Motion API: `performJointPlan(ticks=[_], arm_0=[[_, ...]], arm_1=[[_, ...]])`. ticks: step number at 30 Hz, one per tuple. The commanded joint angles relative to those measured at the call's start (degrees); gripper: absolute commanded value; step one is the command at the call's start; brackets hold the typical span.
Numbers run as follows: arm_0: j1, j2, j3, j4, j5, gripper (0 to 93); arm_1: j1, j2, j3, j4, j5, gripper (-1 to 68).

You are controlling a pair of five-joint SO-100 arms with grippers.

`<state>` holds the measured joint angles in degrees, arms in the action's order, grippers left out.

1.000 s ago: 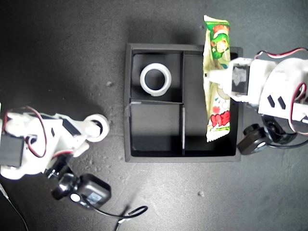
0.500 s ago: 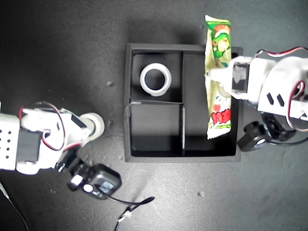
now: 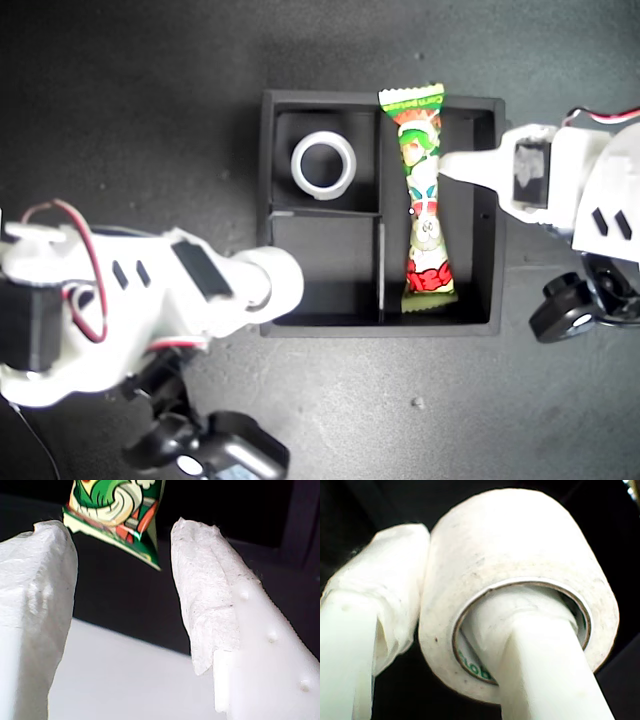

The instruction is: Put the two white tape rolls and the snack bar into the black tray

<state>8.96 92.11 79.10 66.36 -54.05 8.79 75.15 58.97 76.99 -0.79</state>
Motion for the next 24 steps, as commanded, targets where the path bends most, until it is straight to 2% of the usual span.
performJointPlan(ticks=[1,12,19,24], arm_0=[[-0.26,-4.04,-6.06,0.26,0.88,0.1],[0.09,-9.32,-6.15,-1.93,0.18,1.9],[1.14,-11.25,-8.7,-1.93,-0.18,10.3],[1.58,-9.93,-8.09,-1.93,-0.7,12.1]], arm_1=[[2.02,3.96,-4.92,3.78,8.0,10.3],[1.93,7.38,-4.13,8.09,12.83,9.5],[1.14,7.38,-2.02,7.91,14.15,9.5],[1.14,7.56,-1.58,8.44,14.41,9.5]])
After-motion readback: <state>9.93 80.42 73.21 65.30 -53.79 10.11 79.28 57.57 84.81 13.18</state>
